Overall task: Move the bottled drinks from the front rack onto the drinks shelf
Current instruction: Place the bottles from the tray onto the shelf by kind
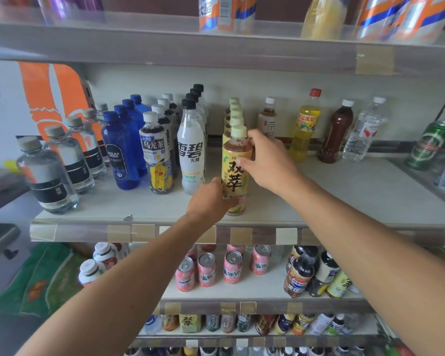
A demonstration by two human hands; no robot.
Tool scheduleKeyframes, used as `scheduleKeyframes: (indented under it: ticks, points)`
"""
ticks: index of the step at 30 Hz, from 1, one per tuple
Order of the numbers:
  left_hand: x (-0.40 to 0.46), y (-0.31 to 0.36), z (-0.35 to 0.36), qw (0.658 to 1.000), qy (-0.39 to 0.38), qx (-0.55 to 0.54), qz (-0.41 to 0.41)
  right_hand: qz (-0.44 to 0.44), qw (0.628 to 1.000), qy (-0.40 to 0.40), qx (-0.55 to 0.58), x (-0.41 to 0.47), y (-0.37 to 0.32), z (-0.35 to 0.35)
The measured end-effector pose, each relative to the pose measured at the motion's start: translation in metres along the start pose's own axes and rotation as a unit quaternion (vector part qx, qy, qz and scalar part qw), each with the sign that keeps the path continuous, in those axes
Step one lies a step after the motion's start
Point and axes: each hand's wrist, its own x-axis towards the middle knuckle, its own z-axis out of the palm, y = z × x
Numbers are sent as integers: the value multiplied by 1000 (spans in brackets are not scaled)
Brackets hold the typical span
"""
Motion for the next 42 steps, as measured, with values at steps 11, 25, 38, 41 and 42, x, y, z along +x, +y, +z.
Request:
scheduleKeyframes:
  ticks: [11, 25, 38, 41, 42]
  points:
    - [-4, -2, -1, 999, -11, 39, -2, -8, 999, -25, -48, -16, 8, -4]
    - [-67, -34, -3, 963, 42, 160, 214, 4, 971, -42, -234, -115, 16, 21]
    - [-159, -62, 60, 953, -118, 53, 274, 88, 973, -72, -201, -269, 23, 77]
    - [-175, -65, 98, 950, -169, 54, 256, 125, 972, -87, -178, -304, 48, 97]
    - [-180, -65, 112, 950, -187, 55, 243, 140, 971, -95, -171, -315, 58, 103]
